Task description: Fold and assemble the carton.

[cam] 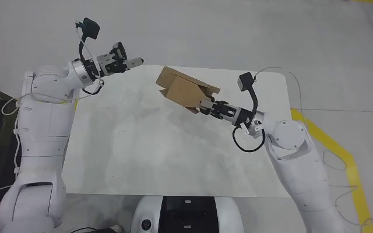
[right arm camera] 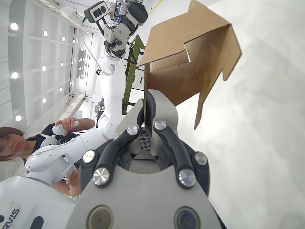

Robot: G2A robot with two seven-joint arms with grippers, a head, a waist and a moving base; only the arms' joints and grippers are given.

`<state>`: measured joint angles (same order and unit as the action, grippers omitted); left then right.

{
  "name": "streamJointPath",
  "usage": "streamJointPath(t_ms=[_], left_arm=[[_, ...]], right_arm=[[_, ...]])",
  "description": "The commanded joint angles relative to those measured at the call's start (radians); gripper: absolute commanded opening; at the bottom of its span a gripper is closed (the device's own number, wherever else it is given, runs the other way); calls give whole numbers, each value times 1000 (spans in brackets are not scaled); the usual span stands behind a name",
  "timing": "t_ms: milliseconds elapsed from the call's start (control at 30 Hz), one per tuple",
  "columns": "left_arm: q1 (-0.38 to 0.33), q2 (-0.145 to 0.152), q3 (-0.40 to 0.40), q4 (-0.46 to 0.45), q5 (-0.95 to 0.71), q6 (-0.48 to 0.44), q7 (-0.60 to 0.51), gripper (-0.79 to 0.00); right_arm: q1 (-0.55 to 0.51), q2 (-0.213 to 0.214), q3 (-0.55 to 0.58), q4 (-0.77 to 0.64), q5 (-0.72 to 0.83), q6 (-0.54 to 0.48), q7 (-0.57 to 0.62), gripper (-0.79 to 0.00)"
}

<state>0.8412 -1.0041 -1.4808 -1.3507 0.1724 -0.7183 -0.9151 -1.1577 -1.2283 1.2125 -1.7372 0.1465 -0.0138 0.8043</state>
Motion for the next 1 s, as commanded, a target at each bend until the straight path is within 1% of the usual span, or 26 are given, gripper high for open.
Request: streamJointPath(t_ms=[0, 67, 167, 200, 267, 367, 533, 700, 967], left_arm=[[-5, 4, -1, -8, 67, -63, 30, 0], [-11, 7, 7, -12, 127, -124, 44, 0], [-27, 12, 29, -13, 181, -209, 36, 0], [-30, 13, 35, -15, 196, -222, 36, 0], [-37, 21, 71, -30, 261, -252, 65, 0], [-49, 35, 125, -36, 313, -294, 107, 0], [-68, 64, 219, -86, 323, -294, 107, 0], [-87, 98, 296, -127, 288, -294, 107, 0], [-87, 98, 296, -127, 288, -294, 107, 0]], right_arm=[[6, 0, 8, -1, 36, 40, 1, -785], [15, 2, 12, -2, 53, 75, 13, -785], [31, 4, 15, 0, 69, 126, 35, -785], [34, 4, 14, 1, 72, 137, 42, -785], [49, 7, 12, 6, 70, 167, 67, -785], [67, 10, 9, 12, 60, 191, 95, -785], [82, 14, 7, 14, 45, 216, 109, -785], [91, 19, 6, 9, 31, 229, 113, -785], [93, 20, 7, 9, 30, 231, 111, -785]])
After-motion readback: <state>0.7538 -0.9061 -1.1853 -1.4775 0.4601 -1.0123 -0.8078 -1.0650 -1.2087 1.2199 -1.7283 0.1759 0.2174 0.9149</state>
